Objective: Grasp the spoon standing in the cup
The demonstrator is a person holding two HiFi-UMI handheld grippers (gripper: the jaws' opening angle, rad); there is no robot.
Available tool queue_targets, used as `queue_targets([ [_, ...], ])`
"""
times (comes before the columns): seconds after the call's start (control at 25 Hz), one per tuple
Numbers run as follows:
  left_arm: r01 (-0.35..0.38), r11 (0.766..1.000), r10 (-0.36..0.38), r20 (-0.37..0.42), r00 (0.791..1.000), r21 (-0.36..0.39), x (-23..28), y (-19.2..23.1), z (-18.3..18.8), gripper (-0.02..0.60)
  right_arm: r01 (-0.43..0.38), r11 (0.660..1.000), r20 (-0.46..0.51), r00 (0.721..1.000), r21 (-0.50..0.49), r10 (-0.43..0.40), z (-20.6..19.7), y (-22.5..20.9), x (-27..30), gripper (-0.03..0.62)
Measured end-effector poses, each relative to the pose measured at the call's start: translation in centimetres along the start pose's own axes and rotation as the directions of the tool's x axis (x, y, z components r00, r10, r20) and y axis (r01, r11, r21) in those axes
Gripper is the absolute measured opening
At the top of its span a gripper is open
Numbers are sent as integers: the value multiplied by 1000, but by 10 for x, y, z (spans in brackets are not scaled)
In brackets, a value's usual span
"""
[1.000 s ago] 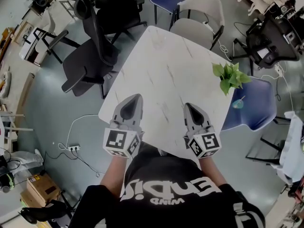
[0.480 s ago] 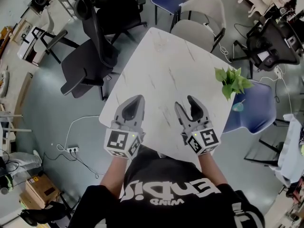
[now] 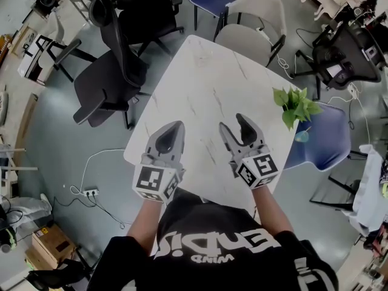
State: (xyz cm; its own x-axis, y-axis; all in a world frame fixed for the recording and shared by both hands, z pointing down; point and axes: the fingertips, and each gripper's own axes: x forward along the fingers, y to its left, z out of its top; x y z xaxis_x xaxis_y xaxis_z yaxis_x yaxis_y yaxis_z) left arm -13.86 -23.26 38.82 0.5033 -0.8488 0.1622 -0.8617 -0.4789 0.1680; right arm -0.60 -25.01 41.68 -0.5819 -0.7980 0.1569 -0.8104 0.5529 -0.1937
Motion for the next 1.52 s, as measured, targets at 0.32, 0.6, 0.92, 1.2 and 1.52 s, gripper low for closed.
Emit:
queue_targets([
  [0.32,5,1000,-5,-10,1000,-3,9,5,-7,14,8,1000,-10,1000,-25,-9,0,-27,50,209],
  [0.6,-7,1000,6,-27,1000,-11,20,20,-13,14,10,998,-54,998,-56,-13,-10,-51,101,209],
  [0.92,0,1000,-2,-54,999,-30,39,30,-24,14,15,998,-111,994,-69,-22,-24,-80,159,209],
  [1.2,8,999,-12,-84,996,-48,55,44,-34,14,47,997,-138,989,-57,-54,-31,-108,205,209],
  [1.52,13,998,-20,-122,992,-59,72,62,-48,14,65,995,-152,986,-70,-75,-38,-125,245,199],
])
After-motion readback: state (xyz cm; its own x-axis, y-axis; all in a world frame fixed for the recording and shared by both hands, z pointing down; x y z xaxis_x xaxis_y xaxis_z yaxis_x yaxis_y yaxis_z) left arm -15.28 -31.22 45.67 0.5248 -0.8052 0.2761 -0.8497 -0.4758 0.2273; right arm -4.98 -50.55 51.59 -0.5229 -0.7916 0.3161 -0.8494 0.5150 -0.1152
